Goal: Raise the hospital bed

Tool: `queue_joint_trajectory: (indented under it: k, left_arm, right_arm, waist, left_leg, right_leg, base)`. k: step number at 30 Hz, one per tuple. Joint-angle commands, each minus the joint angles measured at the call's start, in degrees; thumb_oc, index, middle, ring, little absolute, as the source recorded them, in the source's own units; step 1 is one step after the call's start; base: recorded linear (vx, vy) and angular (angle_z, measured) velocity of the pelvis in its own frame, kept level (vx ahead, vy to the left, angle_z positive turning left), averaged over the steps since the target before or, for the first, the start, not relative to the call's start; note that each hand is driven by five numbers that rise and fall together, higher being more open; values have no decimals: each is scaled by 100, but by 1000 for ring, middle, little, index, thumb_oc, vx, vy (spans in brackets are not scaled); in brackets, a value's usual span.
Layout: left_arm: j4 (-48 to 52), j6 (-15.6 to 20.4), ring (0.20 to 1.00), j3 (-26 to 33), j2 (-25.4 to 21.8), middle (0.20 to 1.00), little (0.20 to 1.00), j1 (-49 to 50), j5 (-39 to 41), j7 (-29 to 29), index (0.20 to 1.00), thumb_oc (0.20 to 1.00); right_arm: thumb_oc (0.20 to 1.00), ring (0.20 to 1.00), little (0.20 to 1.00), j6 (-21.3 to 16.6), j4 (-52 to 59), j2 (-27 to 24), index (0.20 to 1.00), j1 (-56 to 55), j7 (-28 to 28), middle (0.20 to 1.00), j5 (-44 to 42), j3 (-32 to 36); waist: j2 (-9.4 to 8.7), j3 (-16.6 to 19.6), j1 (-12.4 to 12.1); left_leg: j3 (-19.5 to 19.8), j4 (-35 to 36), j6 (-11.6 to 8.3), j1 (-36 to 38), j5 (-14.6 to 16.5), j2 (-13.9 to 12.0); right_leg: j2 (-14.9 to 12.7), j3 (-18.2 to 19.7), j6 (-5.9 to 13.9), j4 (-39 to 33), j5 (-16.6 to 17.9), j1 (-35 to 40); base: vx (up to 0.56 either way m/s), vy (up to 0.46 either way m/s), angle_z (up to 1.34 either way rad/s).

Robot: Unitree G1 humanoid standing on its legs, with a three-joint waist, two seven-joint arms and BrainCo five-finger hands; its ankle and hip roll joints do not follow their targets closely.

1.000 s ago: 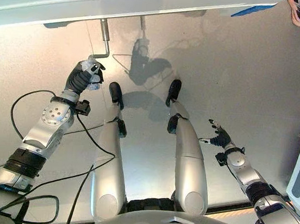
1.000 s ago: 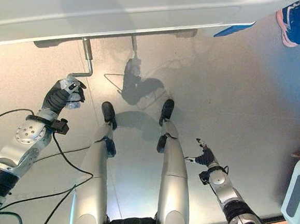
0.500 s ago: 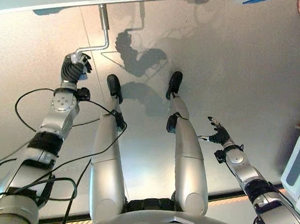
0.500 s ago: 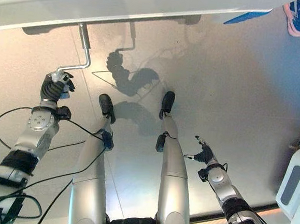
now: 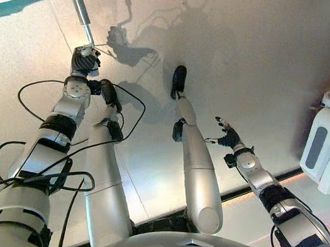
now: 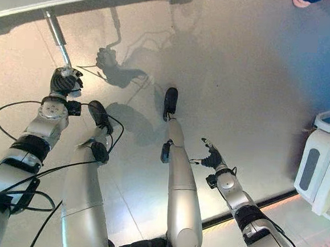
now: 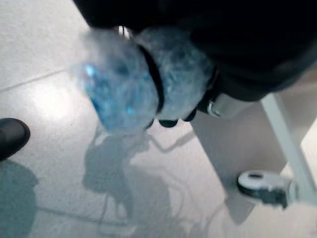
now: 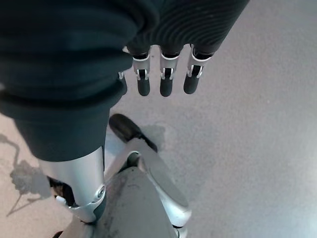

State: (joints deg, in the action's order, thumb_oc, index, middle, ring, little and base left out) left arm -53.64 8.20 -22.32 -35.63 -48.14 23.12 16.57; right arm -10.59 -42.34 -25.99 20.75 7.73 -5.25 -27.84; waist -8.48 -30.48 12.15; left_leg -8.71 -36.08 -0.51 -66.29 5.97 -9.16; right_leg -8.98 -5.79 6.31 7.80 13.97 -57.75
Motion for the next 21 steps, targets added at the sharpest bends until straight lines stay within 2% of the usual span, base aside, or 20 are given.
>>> queue_joint_trajectory:
  k: [1,2,4,8,13,16,21]
  left_arm:
    - [-114,-107,200,38,-358,200,200,69,-491,103,200,200]
    - [198,-107,200,-179,-120,200,200,111,-618,29,200,200]
    - [202,-109,200,-178,-119,200,200,115,-619,31,200,200]
    - [878,0,200,-558,248,200,200,158,-635,-90,200,200]
    - [1172,84,200,-733,355,200,200,107,-558,-171,200,200]
    - [2306,378,200,-881,438,200,200,178,-90,-237,200,200]
    - [3140,572,200,-742,364,200,200,563,246,-357,200,200]
  right_arm:
    - [1000,1000,1000,-33,186,-27,1000,-184,-51,1000,-103,-373]
    - [1000,1000,1000,6,146,-18,1000,-107,-40,1000,-59,-424]
    - [1000,1000,1000,6,145,-18,1000,-108,-40,1000,-59,-425]
    - [1000,1000,1000,69,107,-28,1000,-2,-4,1000,19,-480]
    - [1000,1000,1000,87,103,-93,1000,34,2,1000,58,-504]
    - [1000,1000,1000,107,113,-284,1000,-47,56,1000,157,-386]
    - [1000,1000,1000,101,47,-307,1000,-224,55,1000,184,-205]
  waist:
    - [-382,68,-224]
    - [-373,68,-186]
    - [-376,68,-189]
    - [-359,68,-90]
    - [-323,68,-45]
    - [-124,68,-64]
    - [45,68,-127]
  left_leg:
    - [-242,525,-244,452,-77,228]
    - [-314,585,-247,487,-131,170]
    - [-318,587,-247,491,-131,170]
    - [-354,711,-277,635,-237,76]
    - [-342,865,-312,789,-346,69]
    - [-275,1263,-402,1079,-624,79]
    - [-244,1687,-492,1353,-884,108]
  right_leg:
    - [-379,290,729,442,-395,-44]
    - [-317,359,701,432,-378,-73]
    - [-316,363,701,431,-377,-72]
    - [-188,441,639,540,-425,-123]
    - [-118,461,611,683,-507,-117]
    - [-51,381,505,979,-696,-90]
    - [-14,274,479,936,-731,95]
  base:
    - [-28,-97,-9]
    - [-24,-76,-10]
    - [-19,-73,-8]
    - [-23,-131,-10]
    - [-21,-120,-8]
    - [-56,-209,6]
    - [-40,-115,9]
